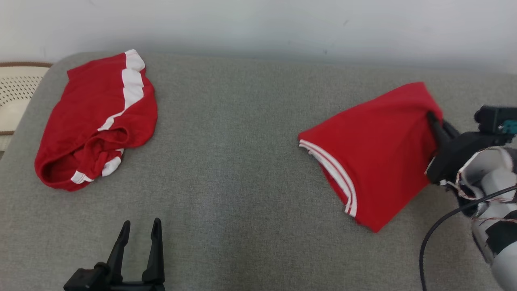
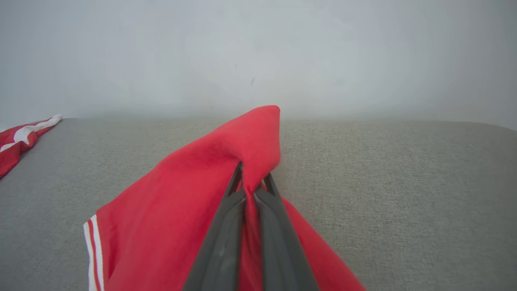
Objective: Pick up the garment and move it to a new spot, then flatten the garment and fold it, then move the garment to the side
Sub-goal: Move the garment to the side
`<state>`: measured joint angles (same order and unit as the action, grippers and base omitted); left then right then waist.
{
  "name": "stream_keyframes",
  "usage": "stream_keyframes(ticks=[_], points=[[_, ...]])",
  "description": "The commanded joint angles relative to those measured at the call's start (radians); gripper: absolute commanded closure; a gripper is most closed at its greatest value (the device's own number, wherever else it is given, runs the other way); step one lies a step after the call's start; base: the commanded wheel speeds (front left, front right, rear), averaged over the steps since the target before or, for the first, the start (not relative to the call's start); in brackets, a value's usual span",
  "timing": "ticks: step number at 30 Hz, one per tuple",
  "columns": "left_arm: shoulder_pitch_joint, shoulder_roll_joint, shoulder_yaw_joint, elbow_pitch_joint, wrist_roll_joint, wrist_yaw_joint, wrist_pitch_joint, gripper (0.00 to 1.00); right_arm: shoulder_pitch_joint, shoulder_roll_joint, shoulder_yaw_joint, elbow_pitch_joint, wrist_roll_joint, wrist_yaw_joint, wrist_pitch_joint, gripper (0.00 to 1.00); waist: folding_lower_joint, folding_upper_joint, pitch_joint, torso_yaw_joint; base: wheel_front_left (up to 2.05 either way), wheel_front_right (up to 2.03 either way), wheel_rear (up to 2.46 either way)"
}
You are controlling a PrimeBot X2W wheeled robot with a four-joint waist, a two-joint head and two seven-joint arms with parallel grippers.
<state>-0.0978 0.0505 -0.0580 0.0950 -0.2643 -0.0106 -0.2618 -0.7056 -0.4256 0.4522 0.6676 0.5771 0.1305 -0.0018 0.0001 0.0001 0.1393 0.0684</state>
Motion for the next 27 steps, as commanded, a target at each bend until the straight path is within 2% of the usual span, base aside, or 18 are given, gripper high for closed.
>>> stream_keyframes(ticks=[1,9,10,18,21,27], points=[[-0.014,0.000,-0.003,-0.009,0.012,-0.003,-0.004,0.00,-0.045,-0.040,0.002,0.024,0.011,0.000,-0.012,1.00,-0.0001,-0.0001,0.047,-0.011,0.00,0.00,0.00],[-0.065,0.000,-0.001,-0.025,0.035,-0.012,-0.004,0.00,-0.192,-0.193,0.000,0.138,0.030,0.000,-0.055,1.00,-0.0001,-0.0001,0.128,-0.018,0.00,0.00,0.00],[-0.065,0.000,-0.001,-0.025,0.035,-0.012,-0.004,0.00,-0.192,-0.193,0.000,0.138,0.030,0.000,-0.055,1.00,-0.0001,-0.0001,0.128,-0.018,0.00,0.00,0.00],[-0.108,0.001,0.001,-0.075,0.065,-0.013,-0.003,0.00,-0.318,-0.316,0.000,0.229,0.028,0.000,-0.078,1.00,-0.0001,-0.0001,0.204,-0.031,0.00,0.00,0.00],[-0.110,0.004,0.002,-0.093,0.073,-0.013,-0.003,0.00,-0.347,-0.347,0.001,0.258,0.026,0.000,-0.089,1.00,-0.0001,-0.0001,0.227,-0.032,0.00,0.00,0.00],[-0.122,0.013,0.009,-0.114,0.083,-0.012,-0.003,0.00,-0.378,-0.364,0.020,0.305,0.023,0.000,-0.111,1.00,-0.0001,-0.0001,0.254,-0.040,0.00,0.00,0.00]])
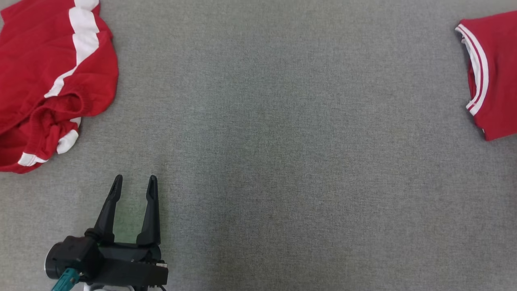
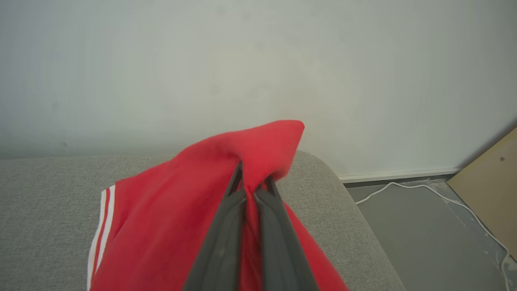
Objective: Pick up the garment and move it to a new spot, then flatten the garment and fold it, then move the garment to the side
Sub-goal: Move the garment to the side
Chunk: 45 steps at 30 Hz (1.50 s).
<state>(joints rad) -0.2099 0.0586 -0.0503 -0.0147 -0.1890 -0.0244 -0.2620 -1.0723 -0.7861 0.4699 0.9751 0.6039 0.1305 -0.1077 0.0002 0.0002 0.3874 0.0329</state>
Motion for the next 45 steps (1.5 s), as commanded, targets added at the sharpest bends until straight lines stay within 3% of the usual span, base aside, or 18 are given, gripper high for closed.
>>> stream_keyframes(ticks=[1,3,4,5,14,21,32,40,45], points=[[-0.012,0.006,0.003,-0.005,0.007,0.002,-0.003,0.00,-0.013,-0.003,0.006,0.004,-0.004,0.000,-0.009,1.00,-0.0002,-0.0002,0.008,-0.006,0.00,0.00,0.00],[-0.013,0.006,0.001,-0.008,0.011,0.004,-0.003,0.00,-0.023,-0.001,0.016,0.021,-0.006,0.000,-0.014,1.00,-0.0002,-0.0002,0.011,-0.008,0.00,0.00,0.00],[-0.013,0.005,0.000,-0.009,0.013,0.006,-0.003,0.00,-0.029,-0.001,0.021,0.027,-0.010,0.000,-0.022,0.56,-0.0002,-0.0002,0.012,-0.009,0.00,0.00,0.00],[-0.013,0.005,-0.002,-0.010,0.014,0.006,-0.003,0.00,-0.033,-0.001,0.024,0.034,-0.013,0.000,-0.029,0.00,-0.0002,-0.0002,0.012,-0.010,0.00,0.00,0.00],[0.000,0.005,0.002,-0.012,0.014,0.010,-0.003,0.00,-0.070,0.016,0.044,0.091,-0.061,0.000,-0.100,0.00,-0.0002,-0.0002,0.000,-0.019,0.00,0.00,0.00],[0.020,0.002,0.004,0.001,-0.001,0.015,-0.003,0.00,-0.047,0.073,0.046,0.044,-0.024,0.000,-0.143,0.00,-0.0002,-0.0002,-0.048,-0.030,0.00,0.00,0.00],[0.074,-0.002,0.014,0.022,-0.018,0.022,-0.003,0.00,0.123,0.162,-0.007,-0.192,0.031,0.000,-0.159,0.00,-0.0002,-0.0002,-0.155,-0.064,0.00,0.00,0.00],[0.098,-0.004,0.013,0.037,-0.032,0.025,-0.003,0.00,0.362,0.251,-0.102,-0.393,-0.023,0.000,-0.158,0.00,-0.0002,-0.0002,-0.225,-0.084,0.00,0.00,0.00],[0.117,-0.005,0.011,0.041,-0.037,0.027,-0.003,0.00,0.498,0.316,-0.111,-0.509,-0.085,0.000,-0.158,0.00,-0.0002,-0.0002,-0.252,-0.097,0.00,0.00,0.00]])
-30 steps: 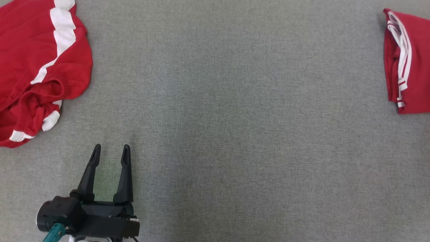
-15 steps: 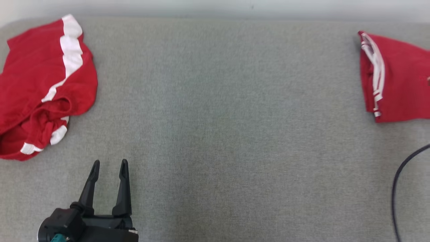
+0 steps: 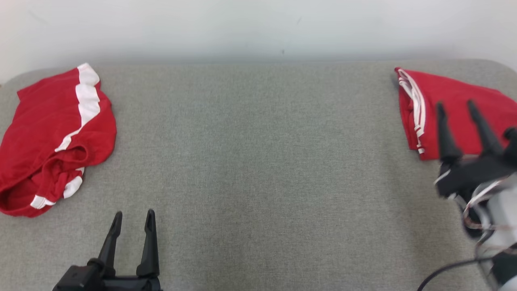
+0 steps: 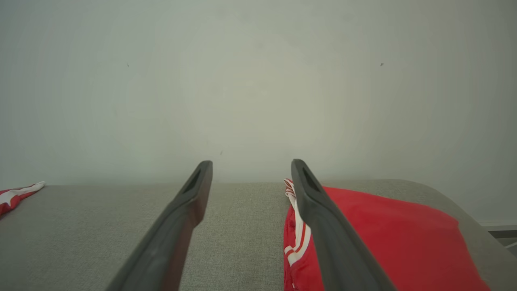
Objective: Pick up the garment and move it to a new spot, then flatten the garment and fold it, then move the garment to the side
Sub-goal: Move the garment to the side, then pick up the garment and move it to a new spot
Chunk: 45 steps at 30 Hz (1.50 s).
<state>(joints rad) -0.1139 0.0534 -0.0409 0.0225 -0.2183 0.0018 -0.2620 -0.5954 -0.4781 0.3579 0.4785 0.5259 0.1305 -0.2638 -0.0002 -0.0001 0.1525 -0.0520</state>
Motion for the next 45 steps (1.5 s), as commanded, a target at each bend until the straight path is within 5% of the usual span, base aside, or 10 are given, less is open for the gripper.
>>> stream_keyframes(ticks=[1,22,45], points=[[0.020,0.000,0.001,0.006,-0.009,0.001,-0.003,0.00,0.045,0.022,-0.004,-0.035,-0.017,0.000,-0.002,0.00,0.0002,0.0001,-0.023,-0.014,0.00,0.00,0.00],[0.092,-0.002,-0.001,0.023,-0.026,-0.006,-0.003,0.00,0.578,0.341,-0.240,-0.382,-0.391,0.000,-0.002,0.00,0.0002,0.0001,-0.143,0.002,0.00,0.00,0.00],[0.116,-0.003,-0.008,0.047,0.007,-0.003,-0.003,0.00,0.670,0.421,-0.281,-0.436,-0.466,0.000,0.070,0.00,0.0002,0.0001,-0.196,-0.008,0.00,0.00,0.00]])
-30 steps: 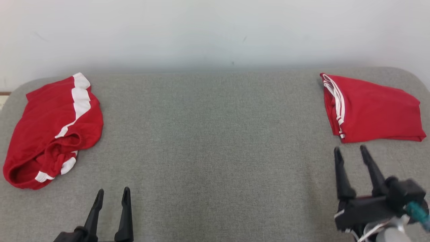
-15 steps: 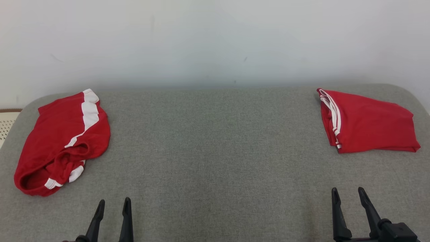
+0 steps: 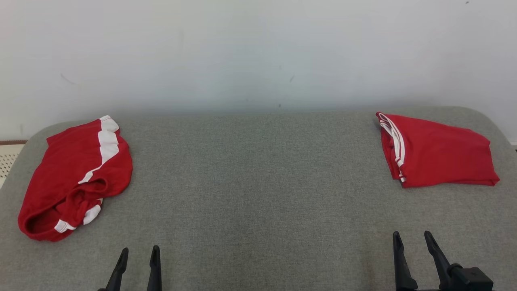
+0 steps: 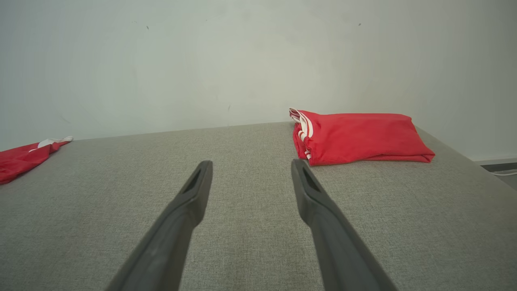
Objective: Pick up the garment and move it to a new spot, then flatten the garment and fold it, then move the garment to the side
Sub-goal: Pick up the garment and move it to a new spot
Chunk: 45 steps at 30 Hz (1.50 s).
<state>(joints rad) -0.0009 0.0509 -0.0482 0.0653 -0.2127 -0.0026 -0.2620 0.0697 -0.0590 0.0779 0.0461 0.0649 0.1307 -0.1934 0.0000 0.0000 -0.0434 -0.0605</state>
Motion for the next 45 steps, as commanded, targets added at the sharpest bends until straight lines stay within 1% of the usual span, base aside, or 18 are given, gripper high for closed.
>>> stream_keyframes(ticks=[1,32,36,39,45], points=[[0.004,0.000,-0.001,0.004,0.002,0.003,-0.003,0.00,0.006,0.003,-0.002,-0.005,-0.006,0.000,0.002,0.00,0.0000,0.0000,0.000,0.001,0.00,0.00,0.00],[0.005,0.000,0.003,0.010,0.013,-0.002,-0.003,0.00,0.021,0.009,-0.011,-0.012,-0.005,0.000,0.015,0.00,0.0000,0.0000,0.003,0.018,0.00,0.00,0.00],[0.002,0.001,0.006,0.011,0.012,-0.001,-0.003,0.00,0.025,0.009,-0.016,-0.008,-0.001,0.000,0.011,0.00,0.0000,0.0000,0.004,0.038,0.00,0.00,0.00],[0.002,0.003,0.007,0.013,0.014,0.000,-0.003,0.00,0.027,0.009,-0.018,-0.005,0.005,0.000,0.012,0.00,0.0000,0.0000,0.002,0.065,0.00,0.00,0.00],[0.011,0.011,0.006,0.020,0.016,0.000,-0.003,0.00,0.039,0.009,-0.016,-0.002,0.013,0.000,0.012,0.00,0.0000,0.0000,-0.009,0.158,0.00,0.00,0.00]])
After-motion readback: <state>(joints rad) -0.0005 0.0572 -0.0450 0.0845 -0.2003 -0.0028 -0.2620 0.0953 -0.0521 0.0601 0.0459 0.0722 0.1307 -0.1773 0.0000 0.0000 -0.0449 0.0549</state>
